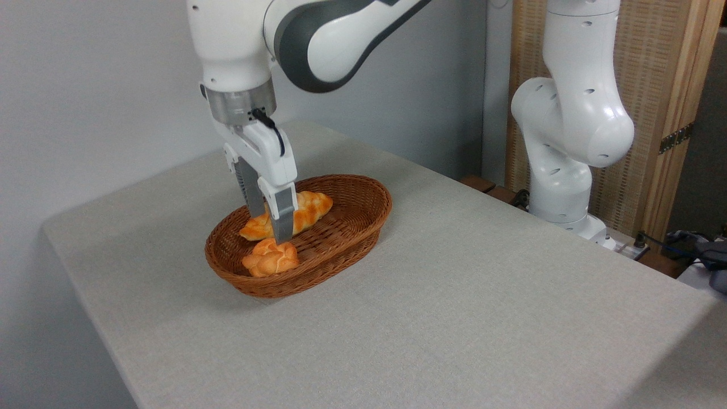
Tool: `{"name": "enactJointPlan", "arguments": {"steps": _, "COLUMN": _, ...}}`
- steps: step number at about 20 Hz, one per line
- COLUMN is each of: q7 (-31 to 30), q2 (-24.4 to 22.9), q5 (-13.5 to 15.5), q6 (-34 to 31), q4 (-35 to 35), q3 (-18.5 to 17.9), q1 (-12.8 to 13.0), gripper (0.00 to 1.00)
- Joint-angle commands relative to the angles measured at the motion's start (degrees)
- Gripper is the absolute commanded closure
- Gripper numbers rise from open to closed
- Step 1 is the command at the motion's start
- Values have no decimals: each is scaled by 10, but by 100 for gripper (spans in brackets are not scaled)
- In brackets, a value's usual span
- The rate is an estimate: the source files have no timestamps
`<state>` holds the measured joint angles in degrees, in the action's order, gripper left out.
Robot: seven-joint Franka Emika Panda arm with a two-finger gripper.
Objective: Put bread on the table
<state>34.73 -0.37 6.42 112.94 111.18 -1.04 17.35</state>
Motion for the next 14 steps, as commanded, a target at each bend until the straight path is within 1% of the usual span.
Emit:
{"name": "enactJointPlan", "arguments": {"steps": 1, "q7": -1, "q2": 15, "q5": -7, "q6": 25, "q4": 4, "q3": -4, "q1": 3, "gripper": 0}}
{"name": "enactJointPlan", "arguments": {"steps": 11, "q7": -1, "q2": 56, "q5": -8, "q6": 63, "q4": 3, "q3": -2, "q1": 4, "gripper": 0}}
{"name": "enactJointPlan", "arguments": {"steps": 14, "q7": 0, "q2": 60, "q5": -9, "q6": 63, "q4": 2, "q3": -1, "q1": 4, "gripper": 0}}
